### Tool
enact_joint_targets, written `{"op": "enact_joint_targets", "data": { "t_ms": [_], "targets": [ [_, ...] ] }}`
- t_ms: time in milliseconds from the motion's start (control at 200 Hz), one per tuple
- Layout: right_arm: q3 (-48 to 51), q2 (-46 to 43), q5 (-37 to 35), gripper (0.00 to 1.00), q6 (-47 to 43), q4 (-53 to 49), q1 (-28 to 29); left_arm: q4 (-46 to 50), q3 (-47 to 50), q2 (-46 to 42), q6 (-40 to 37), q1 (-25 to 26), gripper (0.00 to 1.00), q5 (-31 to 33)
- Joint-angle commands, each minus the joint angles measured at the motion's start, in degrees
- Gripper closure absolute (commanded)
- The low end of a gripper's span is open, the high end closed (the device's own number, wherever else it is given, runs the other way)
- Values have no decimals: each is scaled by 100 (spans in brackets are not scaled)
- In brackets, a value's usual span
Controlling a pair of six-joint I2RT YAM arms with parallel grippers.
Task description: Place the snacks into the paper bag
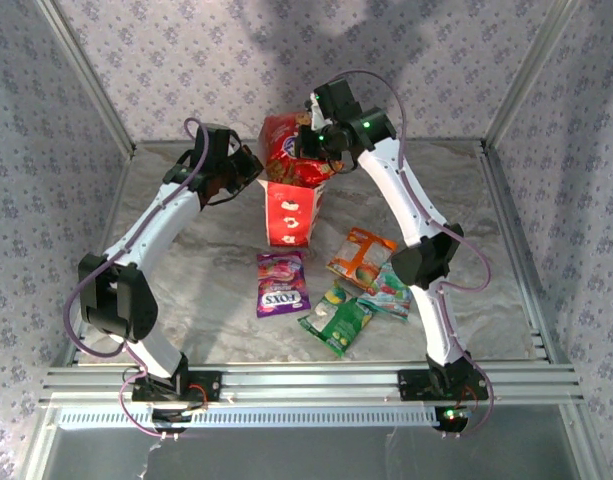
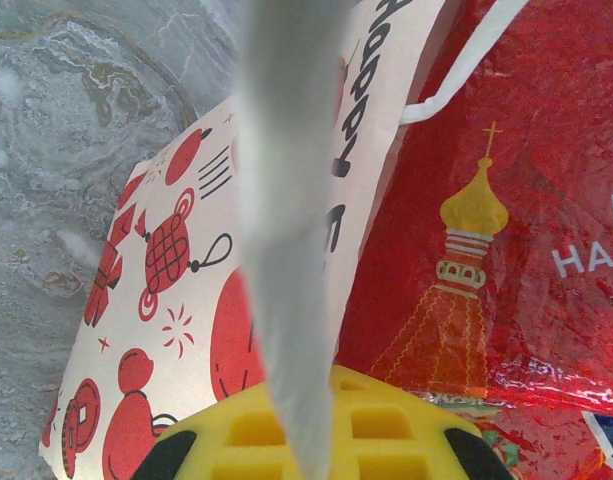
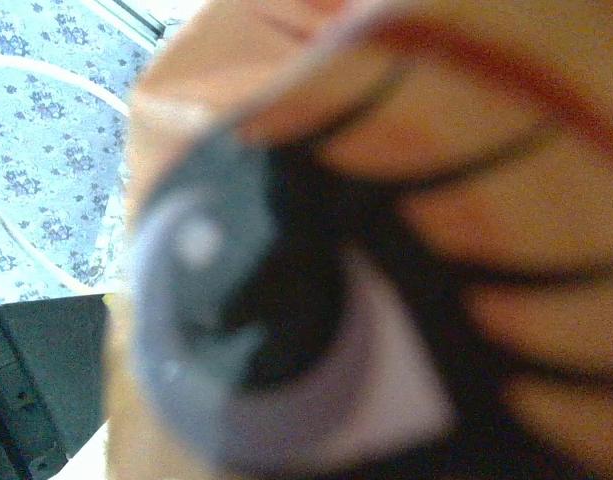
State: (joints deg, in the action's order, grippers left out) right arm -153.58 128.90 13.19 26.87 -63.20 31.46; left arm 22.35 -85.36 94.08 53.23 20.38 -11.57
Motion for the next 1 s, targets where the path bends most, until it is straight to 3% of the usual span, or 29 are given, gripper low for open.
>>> {"op": "enact_joint_targets", "data": {
  "t_ms": [0, 650, 810, 880, 960, 995],
  "targets": [
    [-418, -41, 199, 95, 367, 1028, 30, -35, -16, 106, 97, 141, 96, -354],
    [-423, 133, 491, 85, 1027, 763, 16, -178, -4, 266, 217, 165, 95, -530],
    [-420, 41, 179, 84, 960, 593, 61, -169, -16, 260, 225, 159, 96, -530],
    [-427, 30, 175, 88, 731, 524, 56, -169, -16, 252, 223, 159, 96, -521],
    [-427, 57, 300, 100, 692, 463, 38, -174, -25, 251, 227, 157, 96, -515],
    [-423, 96, 341, 100, 695, 434, 46, -169, -26, 251, 228, 159, 96, -520]
  ]
}}
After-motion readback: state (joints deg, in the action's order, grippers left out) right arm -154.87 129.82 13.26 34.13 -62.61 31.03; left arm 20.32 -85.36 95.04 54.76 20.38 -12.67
